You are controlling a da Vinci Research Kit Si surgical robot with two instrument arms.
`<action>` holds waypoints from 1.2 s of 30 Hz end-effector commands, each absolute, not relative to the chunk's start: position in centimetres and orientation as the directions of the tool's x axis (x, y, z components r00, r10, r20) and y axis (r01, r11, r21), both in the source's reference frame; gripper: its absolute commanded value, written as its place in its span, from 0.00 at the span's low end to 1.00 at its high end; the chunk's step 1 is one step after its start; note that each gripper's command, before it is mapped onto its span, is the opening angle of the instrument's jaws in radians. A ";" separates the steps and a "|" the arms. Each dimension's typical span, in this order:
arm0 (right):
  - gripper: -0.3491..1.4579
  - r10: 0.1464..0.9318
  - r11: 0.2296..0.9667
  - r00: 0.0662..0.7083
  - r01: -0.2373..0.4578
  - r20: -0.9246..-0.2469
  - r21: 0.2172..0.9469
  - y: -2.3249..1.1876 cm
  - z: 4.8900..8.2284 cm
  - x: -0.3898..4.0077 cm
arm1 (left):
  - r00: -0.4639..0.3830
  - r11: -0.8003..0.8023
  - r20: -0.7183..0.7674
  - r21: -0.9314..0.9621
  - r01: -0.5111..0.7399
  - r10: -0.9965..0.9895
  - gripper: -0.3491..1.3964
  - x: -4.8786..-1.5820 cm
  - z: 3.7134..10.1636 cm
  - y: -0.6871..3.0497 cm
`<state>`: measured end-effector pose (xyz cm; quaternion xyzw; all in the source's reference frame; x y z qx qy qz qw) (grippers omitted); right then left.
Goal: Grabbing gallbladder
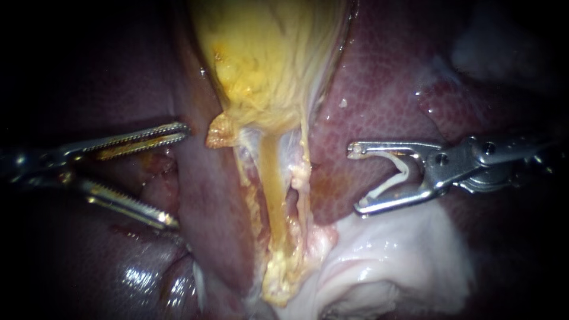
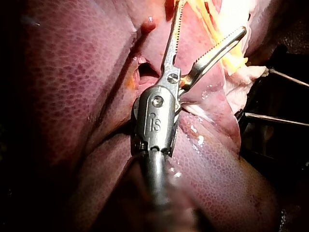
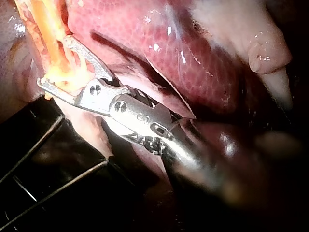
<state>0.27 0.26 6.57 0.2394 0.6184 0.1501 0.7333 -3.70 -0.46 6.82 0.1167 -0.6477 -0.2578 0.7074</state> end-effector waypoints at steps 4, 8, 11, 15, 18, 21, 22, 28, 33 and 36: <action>0.53 0.516 0.840 0.190 0.076 -0.835 0.537 0.27 6.57 0.27 | 0.027 0.838 0.855 0.501 0.216 -0.518 0.67 -3.74 6.81 -0.41; 0.53 0.517 0.840 0.190 0.075 -0.835 0.537 0.27 6.58 0.27 | 0.028 0.834 0.854 0.501 0.231 -0.520 0.66 -3.86 6.84 -0.34; 0.53 0.517 0.840 0.190 0.075 -0.835 0.537 0.27 6.58 0.27 | 0.027 0.828 0.850 0.504 0.244 -0.525 0.66 -3.91 6.89 -0.30; 0.53 0.517 0.840 0.190 0.075 -0.835 0.537 0.27 6.58 0.27 | 0.025 0.818 0.844 0.511 0.264 -0.536 0.65 -3.95 6.97 -0.24; 0.53 0.517 0.840 0.190 0.075 -0.835 0.537 0.27 6.58 0.27 | 0.022 0.809 0.838 0.520 0.276 -0.546 0.64 -3.97 7.04 -0.18; 0.53 0.517 0.840 0.190 0.075 -0.835 0.537 0.27 6.58 0.27 | 0.015 0.795 0.825 0.539 0.280 -0.565 0.61 -4.00 7.10 -0.14; 0.53 0.517 0.840 0.190 0.075 -0.835 0.537 0.27 6.58 0.27 | 0.011 0.787 0.819 0.549 0.281 -0.574 0.60 -4.01 7.12 -0.12; 0.53 0.517 0.840 0.190 0.075 -0.835 0.537 0.27 6.59 0.26 | -0.009 0.746 0.782 0.597 0.295 -0.623 0.52 -4.09 7.18 -0.11; 0.53 0.517 0.840 0.190 0.075 -0.835 0.537 0.27 6.59 0.26 | -0.021 0.721 0.761 0.622 0.305 -0.648 0.40 -4.10 7.20 -0.11; 0.53 0.517 0.840 0.190 0.075 -0.835 0.537 0.27 6.59 0.26 | -0.015 0.713 0.757 0.623 0.322 -0.654 0.32 -4.09 7.21 -0.10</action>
